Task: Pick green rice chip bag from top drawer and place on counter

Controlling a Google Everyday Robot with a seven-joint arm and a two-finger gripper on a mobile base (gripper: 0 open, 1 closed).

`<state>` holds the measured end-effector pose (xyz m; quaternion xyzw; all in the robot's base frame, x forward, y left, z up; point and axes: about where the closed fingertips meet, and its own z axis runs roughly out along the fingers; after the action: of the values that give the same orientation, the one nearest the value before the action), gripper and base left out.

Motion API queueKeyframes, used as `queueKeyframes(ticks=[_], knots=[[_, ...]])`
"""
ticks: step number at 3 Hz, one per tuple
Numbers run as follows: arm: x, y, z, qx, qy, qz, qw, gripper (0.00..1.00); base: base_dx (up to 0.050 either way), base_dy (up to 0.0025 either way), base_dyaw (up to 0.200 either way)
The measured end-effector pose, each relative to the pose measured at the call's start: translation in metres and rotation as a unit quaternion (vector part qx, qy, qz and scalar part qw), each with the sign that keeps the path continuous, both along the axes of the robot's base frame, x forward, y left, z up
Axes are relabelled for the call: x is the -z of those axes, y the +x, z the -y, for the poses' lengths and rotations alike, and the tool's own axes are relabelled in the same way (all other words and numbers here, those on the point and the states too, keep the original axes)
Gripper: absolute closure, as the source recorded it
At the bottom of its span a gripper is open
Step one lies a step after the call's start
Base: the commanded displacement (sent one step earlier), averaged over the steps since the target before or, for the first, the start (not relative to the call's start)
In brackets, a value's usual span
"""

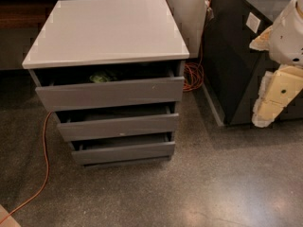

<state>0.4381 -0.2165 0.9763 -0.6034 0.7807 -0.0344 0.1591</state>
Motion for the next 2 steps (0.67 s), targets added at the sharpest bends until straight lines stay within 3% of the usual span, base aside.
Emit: queueKeyframes(ticks=[1, 2], knots=[[-0.004, -0.001, -0.006, -0.002, 0.001, 0.007, 1.0, 0.0, 0.0, 0.0, 0.0], [0.007, 0.001, -0.04, -0.021, 0.013, 0.012, 0.9996, 0.0, 0.0, 0.0, 0.0]])
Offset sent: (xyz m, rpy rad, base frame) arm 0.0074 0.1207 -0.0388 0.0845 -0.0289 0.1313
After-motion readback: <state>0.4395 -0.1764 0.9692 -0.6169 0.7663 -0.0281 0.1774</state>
